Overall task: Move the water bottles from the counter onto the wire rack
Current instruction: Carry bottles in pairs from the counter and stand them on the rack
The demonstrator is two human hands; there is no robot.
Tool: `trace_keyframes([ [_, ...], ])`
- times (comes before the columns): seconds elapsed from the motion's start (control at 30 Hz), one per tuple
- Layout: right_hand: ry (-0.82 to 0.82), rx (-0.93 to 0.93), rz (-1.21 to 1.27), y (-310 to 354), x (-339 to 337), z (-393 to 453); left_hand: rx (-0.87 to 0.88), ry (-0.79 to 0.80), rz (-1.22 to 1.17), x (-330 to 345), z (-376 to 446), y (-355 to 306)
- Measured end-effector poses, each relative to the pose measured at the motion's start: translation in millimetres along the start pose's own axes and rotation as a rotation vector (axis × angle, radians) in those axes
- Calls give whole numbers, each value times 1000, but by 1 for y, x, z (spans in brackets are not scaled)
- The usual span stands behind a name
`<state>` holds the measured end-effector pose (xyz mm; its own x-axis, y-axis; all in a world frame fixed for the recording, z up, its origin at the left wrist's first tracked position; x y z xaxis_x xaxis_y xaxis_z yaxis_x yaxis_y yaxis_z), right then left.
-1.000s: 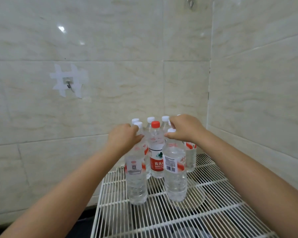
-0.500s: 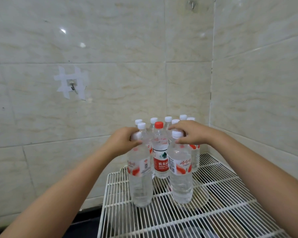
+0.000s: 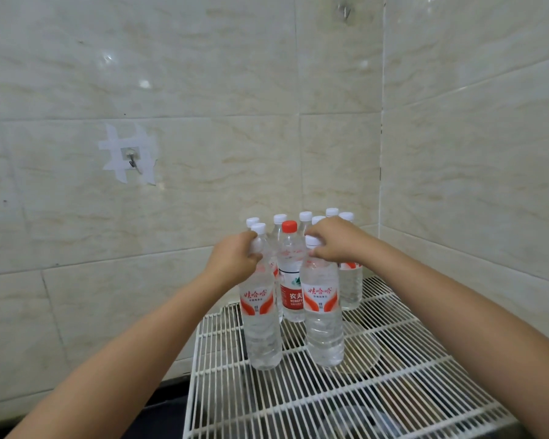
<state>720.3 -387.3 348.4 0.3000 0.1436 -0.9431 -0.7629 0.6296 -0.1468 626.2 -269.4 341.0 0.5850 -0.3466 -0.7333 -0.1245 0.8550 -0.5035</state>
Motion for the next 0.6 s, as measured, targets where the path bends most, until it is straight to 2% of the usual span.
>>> trace_keyframes([
  [0.2, -2, 14, 51, 2, 5, 16, 20, -64, -42, 9, 9, -10],
  [0.6, -70, 1, 189, 0, 19, 45, 53, 12, 2, 25, 35, 6],
])
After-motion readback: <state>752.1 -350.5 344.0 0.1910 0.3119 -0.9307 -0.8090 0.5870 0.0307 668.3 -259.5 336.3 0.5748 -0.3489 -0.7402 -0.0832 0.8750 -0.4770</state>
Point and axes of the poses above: each hand's wrist, its own z-axis towards the middle knuckle, its own x-axis out of the palm, y = z × x, the point moved 7 cm from there along z, towards the middle knuckle, and after that the axes turned 14 degrees about -z, right-handed, at the moved point
